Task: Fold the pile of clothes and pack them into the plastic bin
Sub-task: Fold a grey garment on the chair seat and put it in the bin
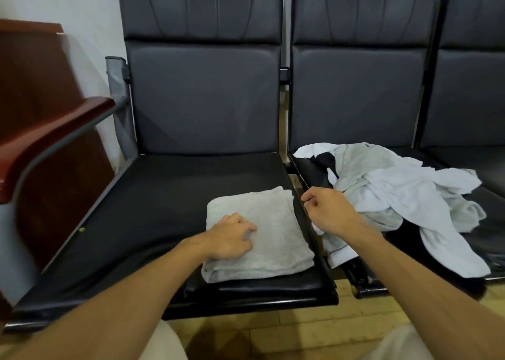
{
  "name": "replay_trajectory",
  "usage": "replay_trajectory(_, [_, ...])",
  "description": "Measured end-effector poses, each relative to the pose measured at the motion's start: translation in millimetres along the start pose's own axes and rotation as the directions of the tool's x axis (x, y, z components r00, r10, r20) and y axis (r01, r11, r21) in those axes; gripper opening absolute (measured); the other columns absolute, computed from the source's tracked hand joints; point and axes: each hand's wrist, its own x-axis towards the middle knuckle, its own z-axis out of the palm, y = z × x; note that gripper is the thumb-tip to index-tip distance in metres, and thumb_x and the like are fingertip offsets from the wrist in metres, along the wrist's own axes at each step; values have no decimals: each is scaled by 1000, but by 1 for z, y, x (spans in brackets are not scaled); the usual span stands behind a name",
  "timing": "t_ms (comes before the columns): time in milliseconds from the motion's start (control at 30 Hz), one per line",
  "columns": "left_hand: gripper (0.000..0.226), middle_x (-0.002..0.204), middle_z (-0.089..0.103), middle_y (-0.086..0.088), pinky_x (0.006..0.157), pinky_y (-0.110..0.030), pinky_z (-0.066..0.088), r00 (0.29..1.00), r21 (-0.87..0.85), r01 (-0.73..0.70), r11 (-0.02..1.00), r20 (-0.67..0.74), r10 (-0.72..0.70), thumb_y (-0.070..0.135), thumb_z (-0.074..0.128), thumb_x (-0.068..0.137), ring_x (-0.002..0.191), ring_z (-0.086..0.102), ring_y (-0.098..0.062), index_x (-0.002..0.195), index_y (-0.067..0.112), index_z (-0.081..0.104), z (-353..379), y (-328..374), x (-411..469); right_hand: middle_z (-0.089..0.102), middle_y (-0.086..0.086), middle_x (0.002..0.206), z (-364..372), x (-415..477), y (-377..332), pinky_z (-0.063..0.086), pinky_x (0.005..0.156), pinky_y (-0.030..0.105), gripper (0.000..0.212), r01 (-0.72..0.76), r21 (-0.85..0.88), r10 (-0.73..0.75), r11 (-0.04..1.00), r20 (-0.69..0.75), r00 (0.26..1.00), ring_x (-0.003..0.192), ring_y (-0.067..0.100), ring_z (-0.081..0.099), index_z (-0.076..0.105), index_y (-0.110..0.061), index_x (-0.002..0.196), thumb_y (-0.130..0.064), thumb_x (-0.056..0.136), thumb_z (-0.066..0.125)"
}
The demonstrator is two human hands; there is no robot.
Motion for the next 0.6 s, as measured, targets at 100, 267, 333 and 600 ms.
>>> replay_trajectory(100, [48,147,28,6,117,-36,19,994,73,11,997,109,-19,39,35,101,140,21,-16,148,34,28,-2,-12,-22,68,4,107,4,-6,-11,49,84,30,24,-6,2,6,1000,48,999,101,23,62,67,-13,109,-14,95,48])
replay_trajectory(267, [45,143,35,1,113,-38,27,990,144,94,985,89,-107,38,38,100,134,32,-20,144,30,35,-21,-44,-55,69,3,103,19,-9,-34,48,82,29,21,-4,-31,9,1000,159,987,100,22,63,70,-15,97,-17,94,49])
replay_trajectory(333, [45,142,37,2,112,-34,30,982,26,128,992,135,-130,31,43,99,133,36,-18,143,28,37,-28,-57,-67,71,6,97,29,-4,-45,56,80,34,18,-8,-34,15,999,229,973,89,25,68,67,-18,89,-19,92,50])
replay_trajectory(600, [16,101,60,2,77,-24,42,876,-326,295,898,-284,-391,11,50,92,98,57,-16,100,24,58,-43,-110,-81,71,6,86,60,14,-75,62,64,34,19,-98,-198,174,975,410,896,61,19,71,67,-8,93,-23,89,55])
